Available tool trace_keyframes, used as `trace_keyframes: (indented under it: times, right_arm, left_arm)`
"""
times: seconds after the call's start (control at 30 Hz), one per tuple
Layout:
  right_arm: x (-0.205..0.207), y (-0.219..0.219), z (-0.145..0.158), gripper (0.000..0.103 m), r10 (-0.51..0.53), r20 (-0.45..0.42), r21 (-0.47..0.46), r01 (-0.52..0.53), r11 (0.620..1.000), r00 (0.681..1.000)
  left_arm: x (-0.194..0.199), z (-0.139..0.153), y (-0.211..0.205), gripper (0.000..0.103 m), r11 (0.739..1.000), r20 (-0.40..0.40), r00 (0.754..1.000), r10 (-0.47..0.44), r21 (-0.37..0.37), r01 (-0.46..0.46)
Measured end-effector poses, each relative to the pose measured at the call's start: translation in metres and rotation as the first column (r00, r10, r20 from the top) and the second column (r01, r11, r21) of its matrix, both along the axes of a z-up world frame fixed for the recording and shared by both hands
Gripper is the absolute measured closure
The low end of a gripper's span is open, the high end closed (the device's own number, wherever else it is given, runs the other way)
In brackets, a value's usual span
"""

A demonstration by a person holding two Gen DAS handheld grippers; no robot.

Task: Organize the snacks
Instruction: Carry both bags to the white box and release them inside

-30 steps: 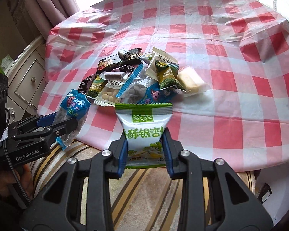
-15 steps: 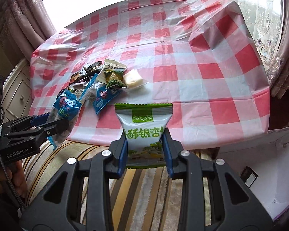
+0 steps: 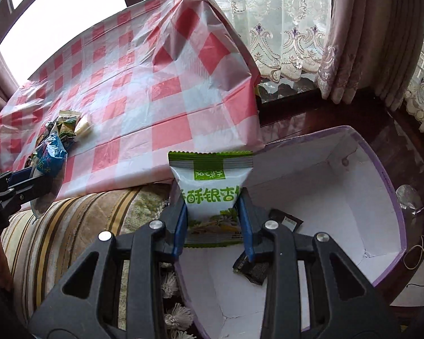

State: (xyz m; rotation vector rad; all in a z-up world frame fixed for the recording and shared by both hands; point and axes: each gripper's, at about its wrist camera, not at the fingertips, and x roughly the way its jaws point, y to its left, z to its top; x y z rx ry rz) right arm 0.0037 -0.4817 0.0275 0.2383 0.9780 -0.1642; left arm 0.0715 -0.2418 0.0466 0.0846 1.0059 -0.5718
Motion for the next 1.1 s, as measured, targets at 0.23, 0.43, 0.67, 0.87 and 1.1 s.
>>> trace_keyframes:
  times: [0.23,0.43,0.67,0.87,1.1]
  right_arm:
    - [-0.027,-0.046,-0.016,0.066,-0.111,-0.047,-0.040,0.109,0.993,0.993]
    - [-0.044,-0.072,-0.026,0.066,-0.180,-0.076,-0.061,0.176,0.982,0.981]
    - [-0.054,-0.089,-0.027,0.066,-0.229,-0.079,-0.051,0.226,0.973,0.970]
    - [-0.055,-0.096,-0.029,0.061,-0.238,-0.089,-0.055,0.234,0.971,0.967]
    - [-0.054,-0.097,-0.028,0.051,-0.244,-0.081,-0.047,0.241,0.969,0.966]
  left_arm:
    - [-0.011,-0.004,-0.062,0.050,0.990,-0.014,0.990,-0.144,0.003,0.144]
    - [-0.025,-0.011,-0.102,0.050,0.970,-0.046,0.969,-0.243,0.013,0.244]
    - [-0.043,-0.019,-0.132,0.050,0.943,-0.100,0.939,-0.330,0.003,0.332]
    - [-0.062,-0.027,-0.153,0.048,0.909,-0.164,0.895,-0.414,-0.018,0.417]
    - [-0.061,-0.032,-0.148,0.041,0.912,-0.207,0.890,-0.405,-0.024,0.409]
